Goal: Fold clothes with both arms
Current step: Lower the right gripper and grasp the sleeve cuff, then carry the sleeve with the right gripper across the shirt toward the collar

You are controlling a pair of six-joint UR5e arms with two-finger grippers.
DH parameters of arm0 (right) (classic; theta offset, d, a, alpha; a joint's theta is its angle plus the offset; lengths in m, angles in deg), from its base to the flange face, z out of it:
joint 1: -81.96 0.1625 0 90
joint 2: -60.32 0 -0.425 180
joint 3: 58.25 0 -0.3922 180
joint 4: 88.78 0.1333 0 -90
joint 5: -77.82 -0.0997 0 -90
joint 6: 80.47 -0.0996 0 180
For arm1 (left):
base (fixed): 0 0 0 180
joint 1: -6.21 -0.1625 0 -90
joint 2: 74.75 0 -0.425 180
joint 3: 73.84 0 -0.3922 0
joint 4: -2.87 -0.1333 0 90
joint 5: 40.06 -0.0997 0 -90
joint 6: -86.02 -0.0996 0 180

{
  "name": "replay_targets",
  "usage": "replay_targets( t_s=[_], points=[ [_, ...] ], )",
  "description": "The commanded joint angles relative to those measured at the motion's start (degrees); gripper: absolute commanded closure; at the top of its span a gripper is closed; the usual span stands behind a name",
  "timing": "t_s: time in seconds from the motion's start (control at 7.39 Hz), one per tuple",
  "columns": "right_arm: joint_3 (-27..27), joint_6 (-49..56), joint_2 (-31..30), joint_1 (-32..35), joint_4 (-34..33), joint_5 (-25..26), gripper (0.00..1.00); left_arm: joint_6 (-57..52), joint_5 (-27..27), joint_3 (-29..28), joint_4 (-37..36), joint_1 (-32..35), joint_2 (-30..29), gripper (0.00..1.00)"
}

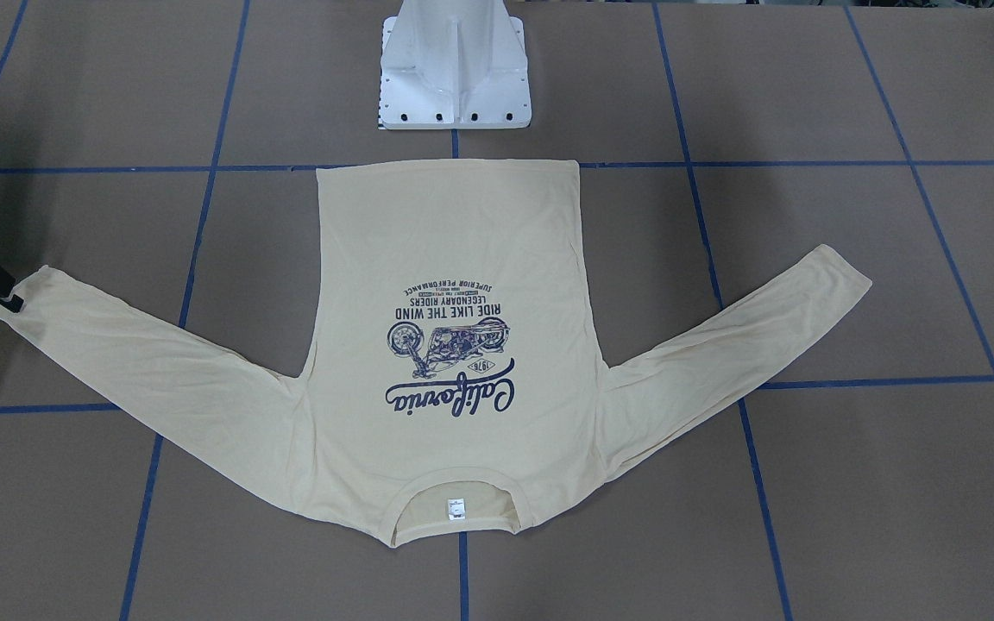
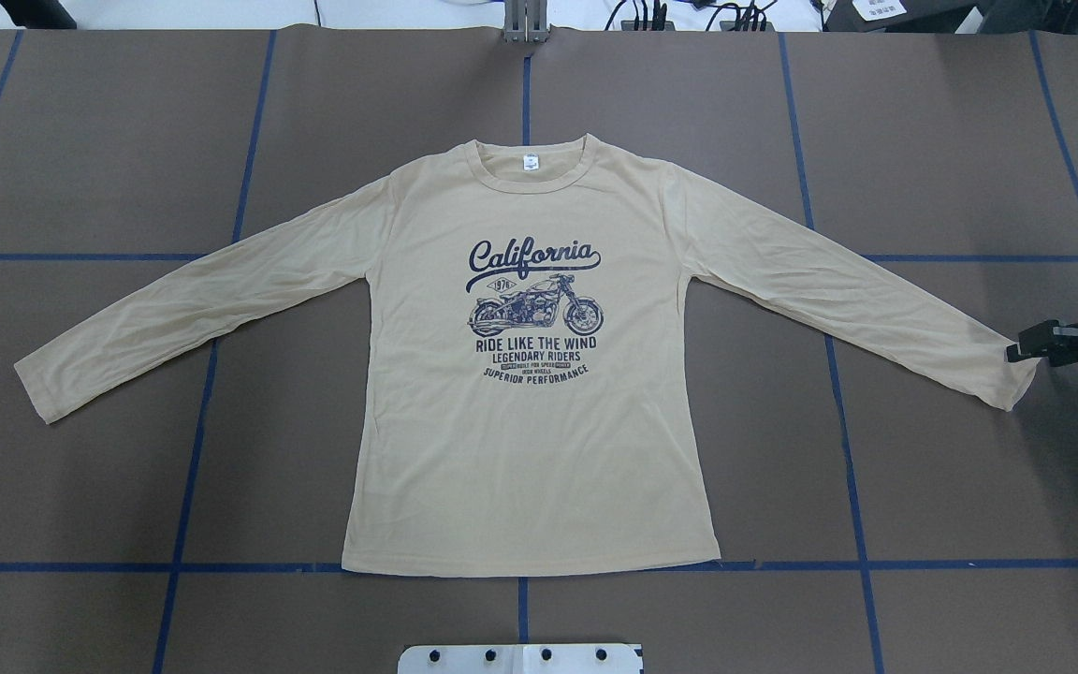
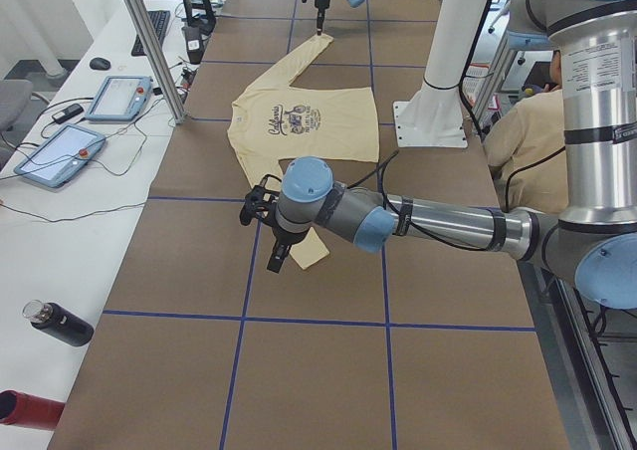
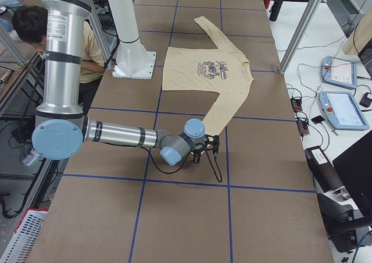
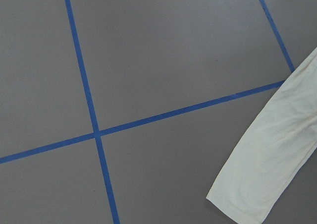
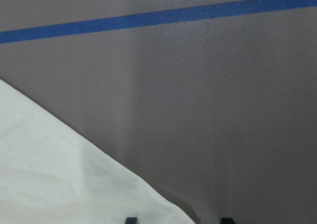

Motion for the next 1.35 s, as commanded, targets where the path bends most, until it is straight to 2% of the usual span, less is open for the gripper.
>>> replay_targets(
  t_s=[0.0,0.27,0.68,0.81,0.95,1.08,1.22],
  points=[
    [0.05,0.00,-0.32,0.06,1.01,-0.47,1.00,0.00,0.24,0.03,0.00,0.00,0.02,0.00],
    [-1.08,0.00,-0.59,0.15,1.02,-0.73,1.00,0.00,0.24,0.03,0.00,0.00,0.02,0.00],
    [-6.79,-2.09,1.85,-0.29,0.14,-1.17,1.00,0.00,0.24,0.90,-0.09,0.00,0.02,0.00],
    [-9.50,-8.72,6.57,-0.64,-2.91,-1.52,1.00,0.00,0.58,1.00,0.00,0.00,-0.07,0.00],
    [-13.71,-16.36,13.58,-2.82,-11.82,-1.52,1.00,-0.09,0.94,1.00,0.09,0.00,-0.07,0.00],
    [-15.75,-24.18,23.66,-5.36,-22.52,-1.18,1.00,-0.17,1.03,1.43,0.17,0.00,0.02,0.00],
    [-15.25,-30.52,33.07,-9.91,-30.54,1.18,1.00,-0.09,1.03,1.96,0.09,0.00,0.10,0.00]
  ],
)
